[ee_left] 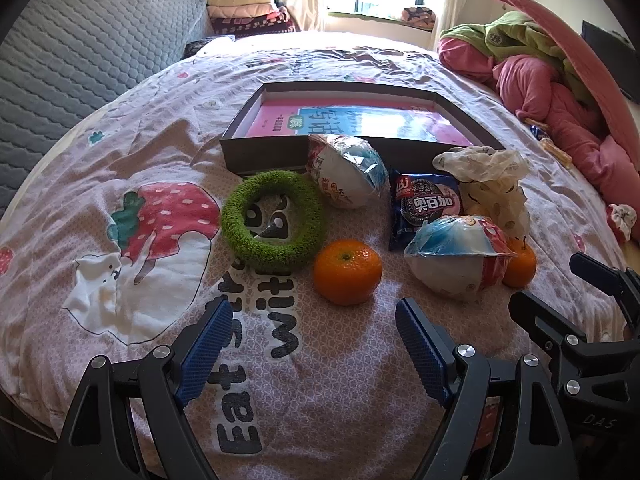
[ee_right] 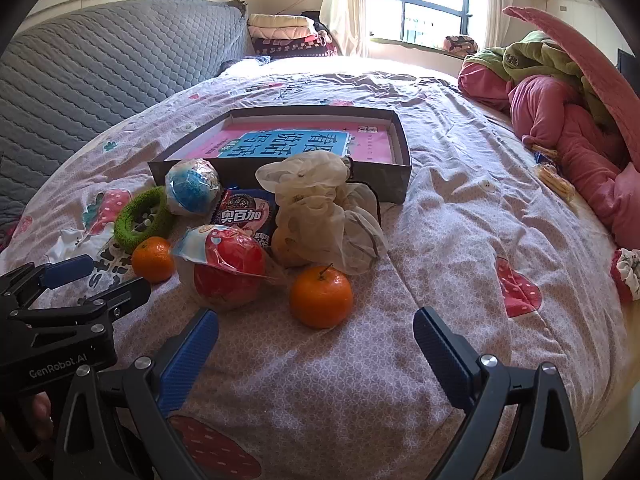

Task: Organize objects
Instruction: 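Move the left tool toward one orange while the right tool approaches the other orange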

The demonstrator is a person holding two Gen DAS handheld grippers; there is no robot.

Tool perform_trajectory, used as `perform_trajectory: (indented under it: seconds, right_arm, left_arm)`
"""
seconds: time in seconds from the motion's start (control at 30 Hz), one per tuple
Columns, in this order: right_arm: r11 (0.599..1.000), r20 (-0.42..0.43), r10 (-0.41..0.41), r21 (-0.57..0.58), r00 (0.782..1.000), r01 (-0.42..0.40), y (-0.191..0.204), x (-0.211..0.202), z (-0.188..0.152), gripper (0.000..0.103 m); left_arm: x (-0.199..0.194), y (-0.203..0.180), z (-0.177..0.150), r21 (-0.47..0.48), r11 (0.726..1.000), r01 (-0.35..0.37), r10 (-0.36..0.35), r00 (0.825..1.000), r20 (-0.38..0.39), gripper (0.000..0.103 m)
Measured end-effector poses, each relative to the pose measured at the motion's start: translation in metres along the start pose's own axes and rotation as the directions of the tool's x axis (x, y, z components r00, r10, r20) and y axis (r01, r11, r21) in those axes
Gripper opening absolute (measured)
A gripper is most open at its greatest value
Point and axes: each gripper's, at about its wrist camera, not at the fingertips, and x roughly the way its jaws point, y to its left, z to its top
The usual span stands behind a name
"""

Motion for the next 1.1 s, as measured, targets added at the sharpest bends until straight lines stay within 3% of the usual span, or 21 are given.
perform_trajectory:
  seconds: [1.1]
  right_arm:
    - [1.0,-0.016,-0.006,0.007,1.0,0.006,-0.008,0.005,-0.001,0.098]
  left_arm:
    - [0.002,0.011,0.002,-0.002,1.0,0.018,-0.018,1.0,-0.004,0.085]
